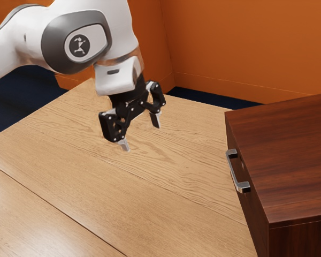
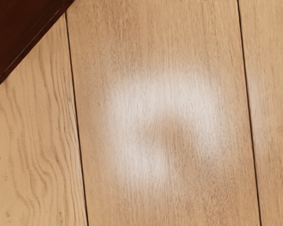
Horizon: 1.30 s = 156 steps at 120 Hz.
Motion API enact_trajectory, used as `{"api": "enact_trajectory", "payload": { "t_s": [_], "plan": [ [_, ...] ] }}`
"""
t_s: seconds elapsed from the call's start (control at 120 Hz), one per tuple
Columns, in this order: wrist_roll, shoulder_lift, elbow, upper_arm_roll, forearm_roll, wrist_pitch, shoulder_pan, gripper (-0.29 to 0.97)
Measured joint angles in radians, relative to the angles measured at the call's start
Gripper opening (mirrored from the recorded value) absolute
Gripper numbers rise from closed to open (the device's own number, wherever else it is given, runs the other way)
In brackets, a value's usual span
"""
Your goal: Pull the drawer handle with one arm to open the drawer
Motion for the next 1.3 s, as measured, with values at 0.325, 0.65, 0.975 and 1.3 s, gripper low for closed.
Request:
{"api": "enact_trajectory", "payload": {
  "t_s": [0.325, 0.65, 0.975, 1.3],
  "plan": [
    [0.286, 0.057, -0.014, -0.025, -0.179, 0.179, 0.023, 0.63],
    [0.532, 0.034, -0.112, -0.129, -0.259, 0.286, 0.076, 0.3],
    [0.675, 0.069, -0.12, -0.14, -0.324, 0.368, 0.042, 0.2],
    [0.76, 0.087, -0.139, -0.148, -0.342, 0.423, 0.045, 0.16]
  ]
}}
